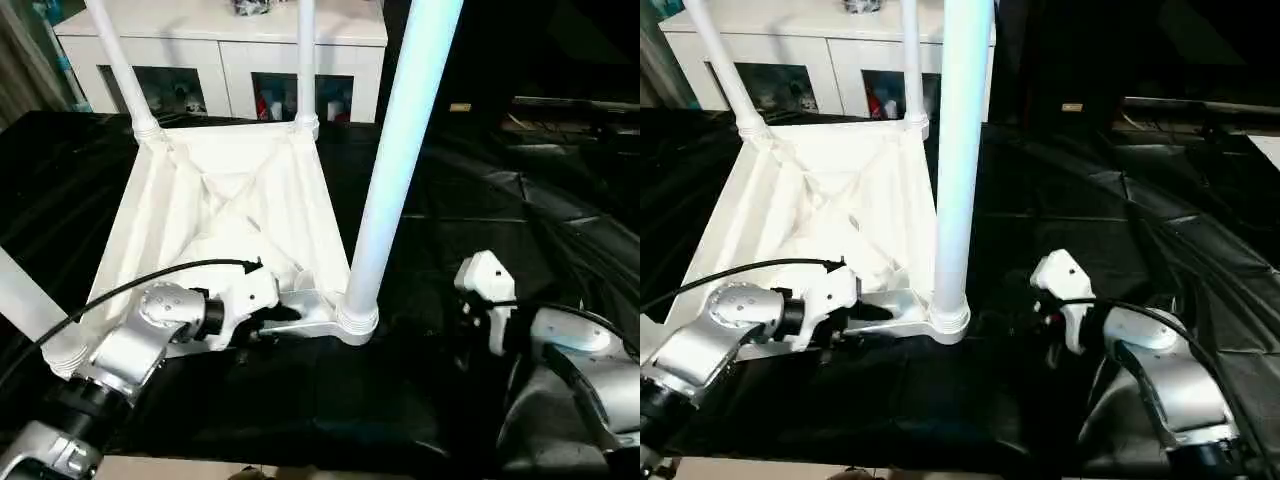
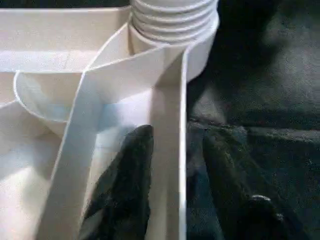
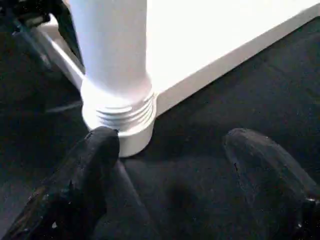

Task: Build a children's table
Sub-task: Rotate table base, then rotate leg to tighten

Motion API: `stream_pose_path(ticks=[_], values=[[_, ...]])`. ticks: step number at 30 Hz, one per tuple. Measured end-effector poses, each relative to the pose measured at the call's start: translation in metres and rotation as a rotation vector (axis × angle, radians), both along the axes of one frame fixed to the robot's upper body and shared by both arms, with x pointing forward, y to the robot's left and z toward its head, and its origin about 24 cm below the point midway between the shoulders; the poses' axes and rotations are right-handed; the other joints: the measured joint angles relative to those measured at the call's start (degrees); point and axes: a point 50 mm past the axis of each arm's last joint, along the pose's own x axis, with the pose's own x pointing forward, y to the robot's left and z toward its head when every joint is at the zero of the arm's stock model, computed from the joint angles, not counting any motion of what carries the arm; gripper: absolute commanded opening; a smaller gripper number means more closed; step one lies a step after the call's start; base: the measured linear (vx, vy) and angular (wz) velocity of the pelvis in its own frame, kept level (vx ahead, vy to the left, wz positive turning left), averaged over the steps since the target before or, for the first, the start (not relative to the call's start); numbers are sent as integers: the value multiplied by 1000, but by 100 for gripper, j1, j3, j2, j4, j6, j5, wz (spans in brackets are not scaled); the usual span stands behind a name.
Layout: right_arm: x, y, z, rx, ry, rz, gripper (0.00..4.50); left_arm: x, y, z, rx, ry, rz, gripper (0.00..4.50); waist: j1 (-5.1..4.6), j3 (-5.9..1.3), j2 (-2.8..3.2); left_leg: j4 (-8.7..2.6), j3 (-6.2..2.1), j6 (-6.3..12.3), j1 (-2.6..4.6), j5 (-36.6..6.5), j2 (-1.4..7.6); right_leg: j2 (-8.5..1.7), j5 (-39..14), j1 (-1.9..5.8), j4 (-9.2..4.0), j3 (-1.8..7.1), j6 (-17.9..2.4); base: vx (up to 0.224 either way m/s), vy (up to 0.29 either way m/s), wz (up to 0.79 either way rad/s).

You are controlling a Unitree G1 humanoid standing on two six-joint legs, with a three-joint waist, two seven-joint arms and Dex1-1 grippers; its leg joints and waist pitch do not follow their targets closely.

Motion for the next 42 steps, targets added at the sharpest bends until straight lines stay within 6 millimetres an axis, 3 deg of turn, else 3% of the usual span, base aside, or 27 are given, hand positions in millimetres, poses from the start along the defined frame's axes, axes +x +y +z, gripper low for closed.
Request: stream_pose_path(ticks=[2,9,14,21,29,42], values=[[0,0,0,3,2,1,383,0,2,0,7,8,-2,122,0,-1,8,-1,0,0,2,0,0,0,0,1,2,-1,0,0,0,0],[-1,0,0,4,4,3,383,0,6,-3,10,21,-10,77,-2,-18,47,-1,0,0,6,0,0,0,1,4,2,0,-1,0,0,0],[-1,0,0,15,9,15,383,0,8,-5,12,22,-13,11,-2,-40,81,-1,0,0,7,0,0,0,1,5,2,-1,-1,0,0,0],[-3,8,-2,35,25,55,383,-1,10,-6,28,22,-29,11,-26,-46,90,-4,0,-1,23,0,0,0,0,21,-4,1,-1,0,0,0],[14,32,0,70,-26,111,383,2,3,-7,20,0,-35,11,16,-53,82,-4,1,0,25,0,-1,-3,0,29,-6,-1,-1,0,0,0],[25,39,-12,7,-23,152,383,10,-11,-6,10,-6,-10,11,44,-48,62,-7,13,6,23,4,-1,-13,0,27,-1,-5,0,0,0,0]])
